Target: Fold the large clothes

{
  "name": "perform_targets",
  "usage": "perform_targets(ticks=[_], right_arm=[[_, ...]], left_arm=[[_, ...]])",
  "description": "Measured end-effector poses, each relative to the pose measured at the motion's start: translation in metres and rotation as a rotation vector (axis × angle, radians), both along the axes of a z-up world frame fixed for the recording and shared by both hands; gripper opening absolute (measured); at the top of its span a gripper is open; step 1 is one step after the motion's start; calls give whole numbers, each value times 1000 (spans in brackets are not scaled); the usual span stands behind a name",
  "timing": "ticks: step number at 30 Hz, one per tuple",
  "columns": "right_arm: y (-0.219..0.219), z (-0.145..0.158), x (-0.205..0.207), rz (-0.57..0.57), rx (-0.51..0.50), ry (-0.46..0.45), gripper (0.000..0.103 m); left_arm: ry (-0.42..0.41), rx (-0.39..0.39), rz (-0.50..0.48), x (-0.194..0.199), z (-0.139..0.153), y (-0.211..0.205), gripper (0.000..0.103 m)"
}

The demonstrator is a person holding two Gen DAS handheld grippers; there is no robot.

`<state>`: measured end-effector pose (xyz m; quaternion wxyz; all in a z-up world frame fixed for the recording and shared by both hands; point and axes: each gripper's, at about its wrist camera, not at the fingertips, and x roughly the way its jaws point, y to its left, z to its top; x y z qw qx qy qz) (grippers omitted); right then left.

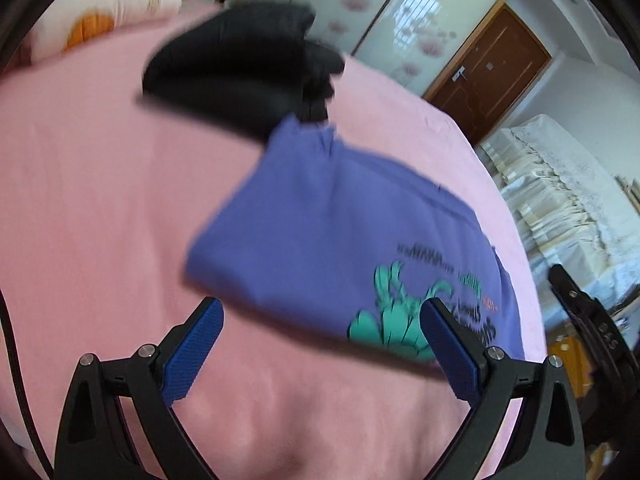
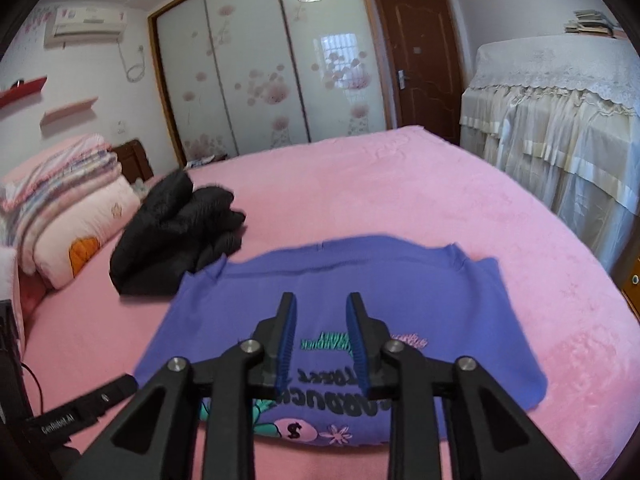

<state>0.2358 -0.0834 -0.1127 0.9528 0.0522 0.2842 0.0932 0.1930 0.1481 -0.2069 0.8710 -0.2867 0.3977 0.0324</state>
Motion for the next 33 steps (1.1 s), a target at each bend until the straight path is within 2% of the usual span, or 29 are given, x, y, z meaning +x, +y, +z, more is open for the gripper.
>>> perform_targets(ticks=[5,7,11,14,22,27,30,33], right_arm=[[7,-31,17,38,-1,47,18],[10,-41,26,45,-15,51,15],[16,-57,45,68,-27,65,14],[21,-65,58,75,-36,75,14],[38,-78,81,81,-82,67,10],[36,-106,97,73,-81,170,10],[30,-115,97,78,-35,183,10],[29,-117,96,81,-38,181,10]], left_arm=[[15,-120,-9,8,-40,3,97],[16,-169,-5,13,-49,8,97],[31,-273,18,20,-72,18,97],[11,-333,37,28,-84,25,97],[-32,-324,28,54,-92,25,97],[-41,-308,41,65,-92,24,97],[-48,-298,53,71,-91,25,97],[-61,-300,72,78,-90,26,97]])
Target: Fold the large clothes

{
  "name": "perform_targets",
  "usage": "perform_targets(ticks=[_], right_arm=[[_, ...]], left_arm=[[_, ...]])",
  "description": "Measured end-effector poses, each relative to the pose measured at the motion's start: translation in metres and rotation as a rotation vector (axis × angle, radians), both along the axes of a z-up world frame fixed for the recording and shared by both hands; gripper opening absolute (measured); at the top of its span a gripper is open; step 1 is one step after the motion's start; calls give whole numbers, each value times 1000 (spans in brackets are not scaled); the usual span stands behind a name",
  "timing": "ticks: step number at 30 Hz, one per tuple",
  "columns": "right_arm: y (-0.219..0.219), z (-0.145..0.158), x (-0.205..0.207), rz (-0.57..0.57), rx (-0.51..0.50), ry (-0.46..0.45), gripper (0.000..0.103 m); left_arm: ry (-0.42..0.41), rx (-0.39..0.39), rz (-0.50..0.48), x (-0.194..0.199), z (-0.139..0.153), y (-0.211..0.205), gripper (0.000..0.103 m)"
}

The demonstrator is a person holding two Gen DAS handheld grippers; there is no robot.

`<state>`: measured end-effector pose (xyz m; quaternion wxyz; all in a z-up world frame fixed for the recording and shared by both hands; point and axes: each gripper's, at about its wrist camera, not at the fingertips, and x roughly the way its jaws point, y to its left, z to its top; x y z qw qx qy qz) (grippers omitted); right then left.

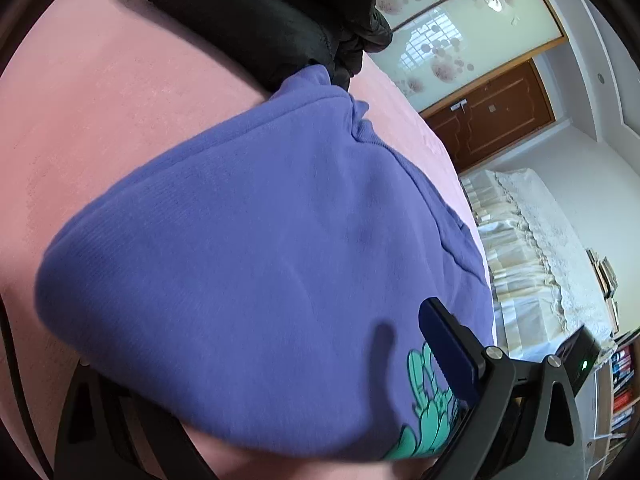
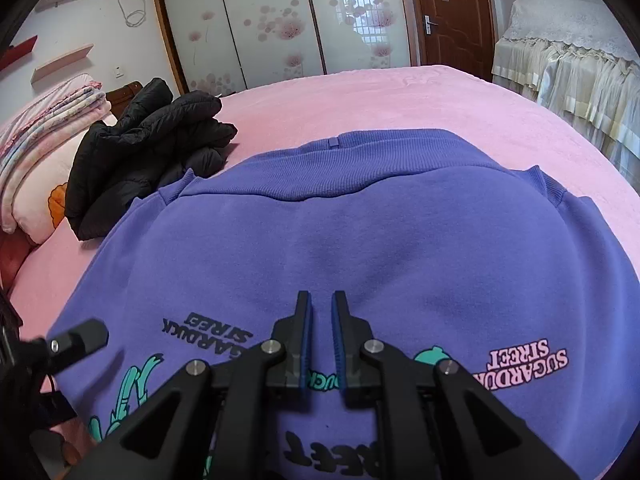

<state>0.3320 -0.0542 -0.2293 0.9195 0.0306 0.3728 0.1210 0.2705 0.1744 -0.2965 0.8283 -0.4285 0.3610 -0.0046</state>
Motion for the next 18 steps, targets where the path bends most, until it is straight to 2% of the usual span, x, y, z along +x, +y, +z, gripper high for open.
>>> perform_targets(ticks=[3,4,5,6,7,8,11,13,15,18], right_arm=[[3,-4,-4,2,-23,-25,9],[3,-5,-5,2,-27,-32,9],[2,-7,-7,2,-27,-37,9],[2,-7,-6,2,-25,-38,9],[2,-7,-6,2,-20,-38,9],[0,-8,-6,3,-11,-36,9],[0,-9,-5,7,1,-34,9],[-1,-9,-5,8,4,-35,9],[-3,-10,-4,8,21,-30,9],[-8,-11,-2,6,43,-21,8]], left_arm=[[-14,-16,52,2,1,5,90],[-12,-18,62,4,1,7,82],[-6,-20,81,6,1,10,70],[-5,-23,90,10,0,13,62],[0,-23,99,13,0,15,46],[12,-12,98,17,-1,16,35],[-3,52,79,19,9,9,24],[-28,156,67,16,27,-1,18],[-86,250,30,14,52,-18,17],[-162,322,1,15,83,-43,16]])
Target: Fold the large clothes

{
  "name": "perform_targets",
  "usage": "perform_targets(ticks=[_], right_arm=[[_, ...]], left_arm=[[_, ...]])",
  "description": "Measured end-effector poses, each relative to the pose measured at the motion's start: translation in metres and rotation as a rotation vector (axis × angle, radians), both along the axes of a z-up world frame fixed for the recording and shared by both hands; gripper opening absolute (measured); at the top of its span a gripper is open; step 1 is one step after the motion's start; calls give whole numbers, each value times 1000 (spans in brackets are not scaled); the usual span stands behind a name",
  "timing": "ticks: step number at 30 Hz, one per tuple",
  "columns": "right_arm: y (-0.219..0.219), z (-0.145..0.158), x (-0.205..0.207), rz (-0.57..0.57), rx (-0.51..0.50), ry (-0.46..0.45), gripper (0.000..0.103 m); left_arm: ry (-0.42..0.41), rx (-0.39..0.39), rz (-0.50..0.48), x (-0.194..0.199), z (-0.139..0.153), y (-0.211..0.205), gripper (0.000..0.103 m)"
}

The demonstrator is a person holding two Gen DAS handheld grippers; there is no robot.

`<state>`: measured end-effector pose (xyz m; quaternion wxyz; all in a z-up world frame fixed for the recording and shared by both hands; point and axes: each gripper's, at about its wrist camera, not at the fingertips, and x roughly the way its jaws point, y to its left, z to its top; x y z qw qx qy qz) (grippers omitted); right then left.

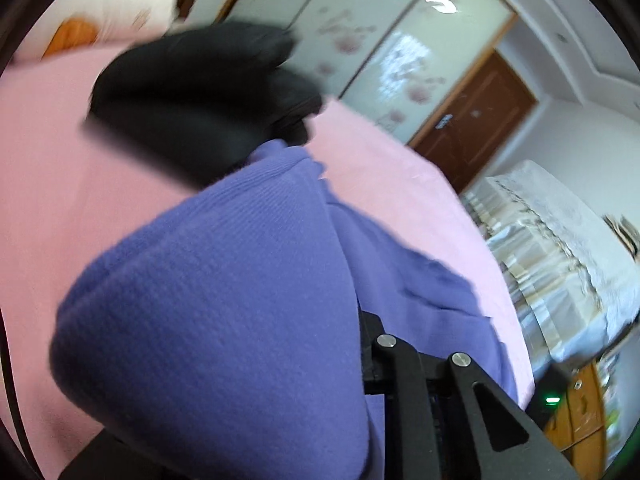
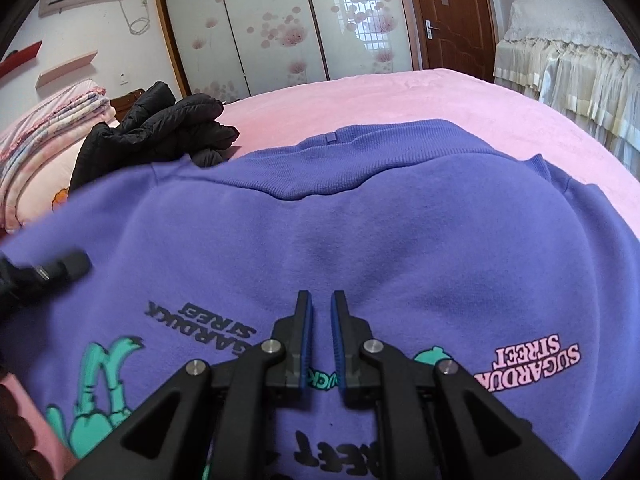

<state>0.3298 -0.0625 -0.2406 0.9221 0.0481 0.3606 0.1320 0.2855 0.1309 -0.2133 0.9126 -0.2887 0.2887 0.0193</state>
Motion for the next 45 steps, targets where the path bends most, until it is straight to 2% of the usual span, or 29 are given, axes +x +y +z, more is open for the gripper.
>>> perform_targets(ticks=[6,10,17,20,24,26,31,34,38,41,43,45], right_arm=[[-8,-2,4,-5,52,23,8],[-27,-5,11,-8,173,83,7],[-59,-14,24,10,389,201,6],[-67,-16,30,34,449,244,5],[-74,-10,35,76,470,281,6],[-80,-3,31,85,468,281,8],[-113,23,20,52,479,204,8],[-123,31,32,44,446,193,8],[-125,41,62,56,403,186,8],[-122,42,92,70,366,205,8],[-124,37,109,78,357,243,1],[-120,26,127,74,332,294,0]], left_arm=[[-100,185,-129,1,45,-62,16],[-142,279,-230,0,61,-100,16],[-137,406,-327,8,71,-156,17],[-120,442,-347,8,72,-173,17],[-108,498,-340,5,74,-183,18],[-104,504,-332,3,76,-185,18],[-87,464,-296,7,77,-175,18],[-87,447,-287,6,76,-173,18],[-94,465,-295,4,74,-180,18],[-96,456,-294,3,73,-184,19],[-96,449,-294,3,72,-185,19],[-96,439,-297,4,71,-186,19]])
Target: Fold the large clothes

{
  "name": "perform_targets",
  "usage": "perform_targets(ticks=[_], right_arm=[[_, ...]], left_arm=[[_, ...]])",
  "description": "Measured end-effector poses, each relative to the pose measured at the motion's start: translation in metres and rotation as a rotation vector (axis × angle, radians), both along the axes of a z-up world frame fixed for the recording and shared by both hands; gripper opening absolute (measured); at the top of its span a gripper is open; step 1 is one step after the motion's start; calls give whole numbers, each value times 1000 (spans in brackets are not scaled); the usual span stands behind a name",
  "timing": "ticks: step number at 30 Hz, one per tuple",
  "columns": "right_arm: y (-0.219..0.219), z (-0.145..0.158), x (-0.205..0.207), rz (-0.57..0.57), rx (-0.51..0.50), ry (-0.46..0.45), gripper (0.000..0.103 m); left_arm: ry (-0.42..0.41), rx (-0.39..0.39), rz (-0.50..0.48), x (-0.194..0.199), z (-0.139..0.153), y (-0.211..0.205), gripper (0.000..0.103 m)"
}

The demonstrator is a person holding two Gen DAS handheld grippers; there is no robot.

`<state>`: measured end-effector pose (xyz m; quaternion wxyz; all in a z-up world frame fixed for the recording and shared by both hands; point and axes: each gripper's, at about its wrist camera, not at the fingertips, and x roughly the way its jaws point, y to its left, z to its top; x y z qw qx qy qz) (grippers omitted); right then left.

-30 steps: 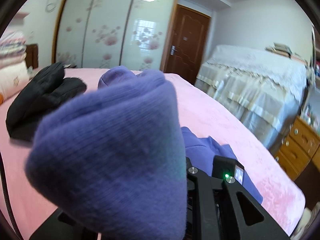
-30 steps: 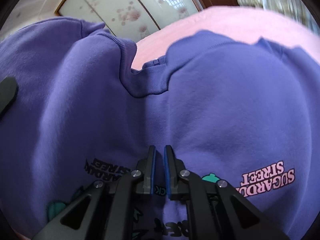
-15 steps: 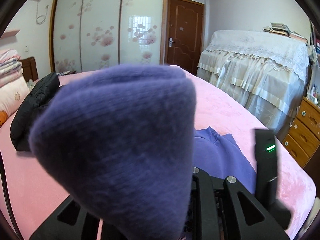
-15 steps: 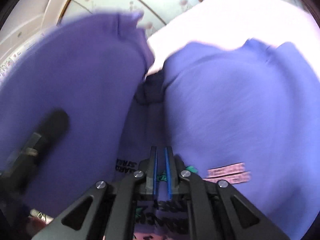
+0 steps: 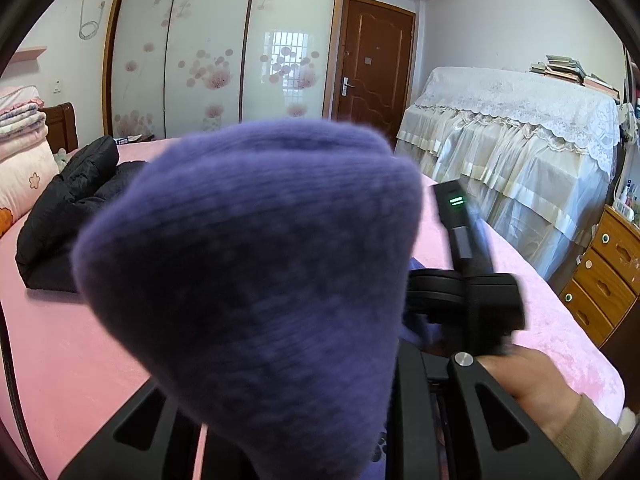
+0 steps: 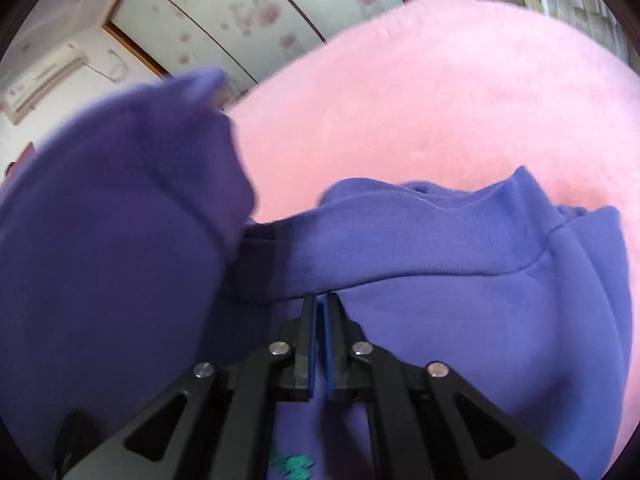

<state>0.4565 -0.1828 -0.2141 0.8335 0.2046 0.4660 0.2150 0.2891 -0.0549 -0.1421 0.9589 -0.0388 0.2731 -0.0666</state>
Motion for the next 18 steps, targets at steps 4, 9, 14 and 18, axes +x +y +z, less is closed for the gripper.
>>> perform_targets(ticks=[4,9,14,18], right_arm=[[8,-26,28,-4,-1,93,0],[17,-22,23,-12,-5,97,0],[-16,7,-8,-46,138,27,1],[-60,25,-59,-142,80,-61,1]], left_arm=[[1,-6,-10,1,-1,-3,19],[8,19,-22,5,-1,-17,20],[-10,88,-55,3,1,-35,21],[-12,119,-90,-1,-4,-51,21]])
